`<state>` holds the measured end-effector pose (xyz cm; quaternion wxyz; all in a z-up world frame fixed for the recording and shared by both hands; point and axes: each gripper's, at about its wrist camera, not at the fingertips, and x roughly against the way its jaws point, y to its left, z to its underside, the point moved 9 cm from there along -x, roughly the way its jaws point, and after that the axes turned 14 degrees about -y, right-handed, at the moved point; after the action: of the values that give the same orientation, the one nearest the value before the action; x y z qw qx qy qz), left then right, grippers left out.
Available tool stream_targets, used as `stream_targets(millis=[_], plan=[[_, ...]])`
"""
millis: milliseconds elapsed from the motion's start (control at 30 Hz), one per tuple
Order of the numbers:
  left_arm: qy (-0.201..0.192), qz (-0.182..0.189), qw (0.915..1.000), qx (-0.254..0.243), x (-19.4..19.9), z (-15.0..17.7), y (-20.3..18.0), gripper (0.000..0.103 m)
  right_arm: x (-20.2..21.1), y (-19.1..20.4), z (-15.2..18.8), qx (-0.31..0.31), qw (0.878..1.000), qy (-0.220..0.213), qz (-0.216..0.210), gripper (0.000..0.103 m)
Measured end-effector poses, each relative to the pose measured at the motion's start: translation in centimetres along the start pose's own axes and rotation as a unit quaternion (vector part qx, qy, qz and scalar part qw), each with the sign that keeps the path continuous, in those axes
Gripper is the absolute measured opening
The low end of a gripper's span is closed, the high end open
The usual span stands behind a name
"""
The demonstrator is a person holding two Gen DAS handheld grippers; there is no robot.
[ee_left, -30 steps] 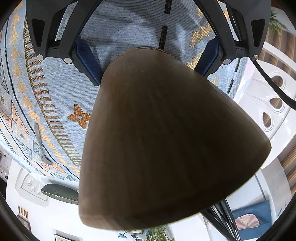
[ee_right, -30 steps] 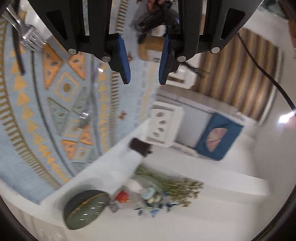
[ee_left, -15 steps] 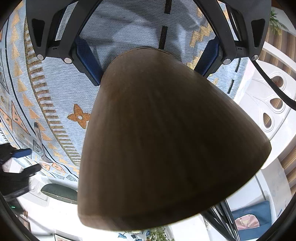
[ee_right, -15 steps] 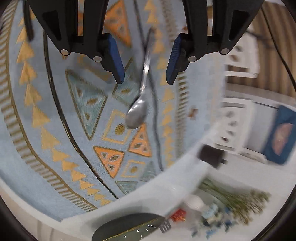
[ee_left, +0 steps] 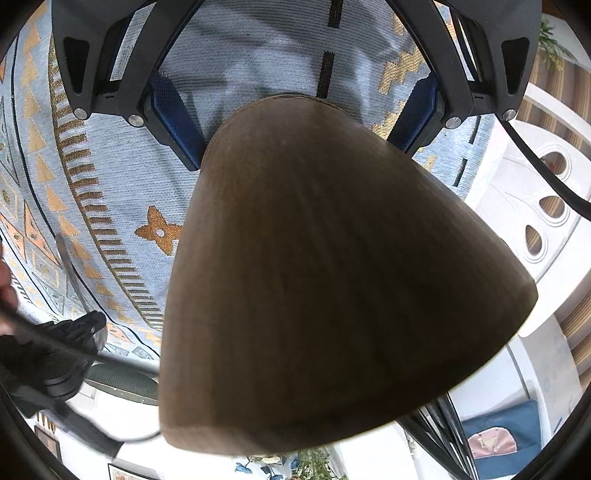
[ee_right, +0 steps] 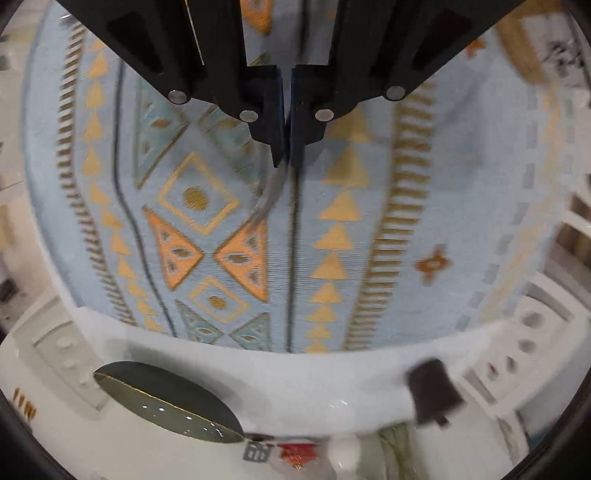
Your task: Organize utensils
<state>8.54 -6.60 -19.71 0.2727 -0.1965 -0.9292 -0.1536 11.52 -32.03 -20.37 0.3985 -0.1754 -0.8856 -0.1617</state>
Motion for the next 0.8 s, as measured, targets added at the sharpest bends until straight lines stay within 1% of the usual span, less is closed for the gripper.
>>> stream_targets(millis=[100, 200, 333, 400, 433, 467, 567, 600, 700, 733, 800], plan=[[0.000, 0.000, 1.0000, 0.000, 0.1, 0.0, 0.3, 0.098, 3.5, -0.2, 0.0, -0.033, 0.998, -0.040, -0.047, 0.002], [0.000, 0.001, 1.0000, 0.001, 0.1, 0.0, 0.3, 0.098, 7.5, -0.6, 0.1, -0.063, 0.993, -0.067, -0.078, 0.002], [-0.002, 0.001, 1.0000, 0.000, 0.3, -0.2, 0.1, 0.098, 12.3, -1.0, 0.0, -0.092, 0.985, -0.099, -0.107, 0.002], [-0.001, 0.000, 1.0000, 0.000, 0.3, -0.1, 0.1, 0.098, 14.0, -0.1, -0.1, -0.091, 0.983, -0.114, -0.111, 0.002], [-0.001, -0.001, 1.0000, -0.001, 0.3, -0.1, 0.0, 0.098, 15.5, 0.1, -0.7, -0.089, 0.981, -0.129, -0.114, 0.002], [-0.001, -0.001, 1.0000, -0.002, 0.3, -0.2, -0.1, 0.098, 16.3, 0.7, -1.1, -0.088, 0.980, -0.136, -0.117, 0.002], [-0.001, -0.001, 1.0000, -0.002, 0.3, -0.2, -0.1, 0.098, 20.2, 2.3, -2.7, -0.083, 0.972, -0.166, -0.143, 0.002], [-0.001, -0.001, 1.0000, -0.002, 0.3, -0.2, -0.1, 0.098, 20.9, 2.8, -3.2, -0.082, 0.971, -0.172, -0.148, 0.002], [-0.002, -0.001, 1.0000, -0.001, 0.2, -0.2, -0.1, 0.098, 23.2, 5.6, -4.6, -0.065, 0.965, -0.191, -0.169, 0.002], [-0.002, -0.001, 1.0000, -0.001, 0.2, -0.2, -0.1, 0.098, 24.0, 7.2, -5.1, -0.055, 0.962, -0.195, -0.182, 0.002], [-0.004, 0.000, 1.0000, 0.000, 0.3, -0.2, -0.1, 0.098, 24.8, 9.2, -5.4, -0.039, 0.960, -0.200, -0.194, 0.002]])
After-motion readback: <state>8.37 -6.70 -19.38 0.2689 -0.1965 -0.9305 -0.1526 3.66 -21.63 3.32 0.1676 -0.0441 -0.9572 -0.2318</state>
